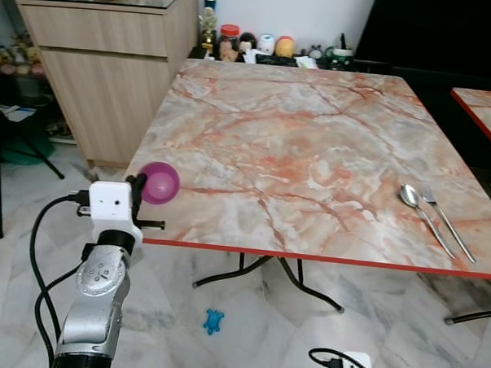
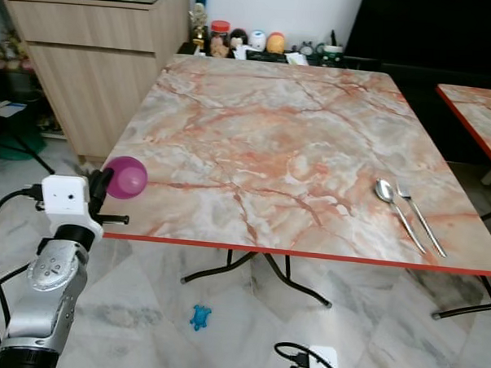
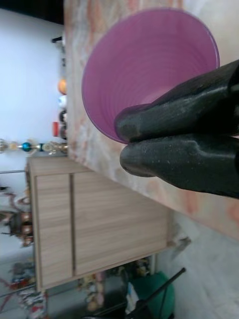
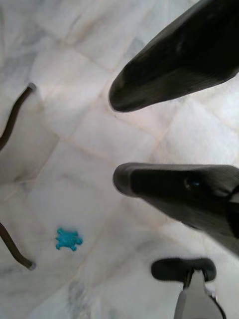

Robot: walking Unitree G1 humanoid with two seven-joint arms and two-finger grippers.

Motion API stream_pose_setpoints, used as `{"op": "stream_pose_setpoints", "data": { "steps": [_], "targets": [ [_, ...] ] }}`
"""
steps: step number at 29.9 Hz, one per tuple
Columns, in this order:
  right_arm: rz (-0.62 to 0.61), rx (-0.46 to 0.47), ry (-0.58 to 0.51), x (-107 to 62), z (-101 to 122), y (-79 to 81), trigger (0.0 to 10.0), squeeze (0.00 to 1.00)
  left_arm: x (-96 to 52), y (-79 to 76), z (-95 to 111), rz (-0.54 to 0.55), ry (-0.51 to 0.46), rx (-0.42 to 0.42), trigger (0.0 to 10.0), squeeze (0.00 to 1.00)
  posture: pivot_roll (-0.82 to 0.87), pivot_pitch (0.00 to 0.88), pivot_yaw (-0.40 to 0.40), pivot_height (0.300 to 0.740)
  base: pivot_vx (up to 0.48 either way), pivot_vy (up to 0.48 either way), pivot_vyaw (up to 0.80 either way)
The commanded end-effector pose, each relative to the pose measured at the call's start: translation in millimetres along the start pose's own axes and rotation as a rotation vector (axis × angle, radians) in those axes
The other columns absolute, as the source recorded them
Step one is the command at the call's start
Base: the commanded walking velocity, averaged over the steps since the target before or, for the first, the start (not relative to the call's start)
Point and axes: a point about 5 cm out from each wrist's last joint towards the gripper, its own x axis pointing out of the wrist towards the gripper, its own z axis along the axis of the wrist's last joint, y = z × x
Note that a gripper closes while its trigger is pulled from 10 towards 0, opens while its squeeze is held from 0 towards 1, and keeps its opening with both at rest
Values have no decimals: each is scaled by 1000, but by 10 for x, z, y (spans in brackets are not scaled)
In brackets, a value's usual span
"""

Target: Setting the table

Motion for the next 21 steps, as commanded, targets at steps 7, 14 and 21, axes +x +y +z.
{"op": "stream_pose_setpoints", "data": {
  "steps": [7, 14, 21],
  "targets": [
    [-69, -2, 59, -98, -234, -76, 10000, 0, 107, -108, 112, -30, -72, -8, 10000, 0, 160, 0, -52, 740, 0, 0, 0],
    [-73, 31, 76, -99, -258, -56, 10000, 0, 103, -157, 46, -59, -42, -12, 10000, 0, 154, 0, -42, 740, 0, 0, 0],
    [-84, 62, 68, -101, -252, -77, 10000, 0, 105, -197, 44, -64, -53, -11, 10000, 0, 152, 0, -51, 740, 0, -320, 0]
  ]
}}
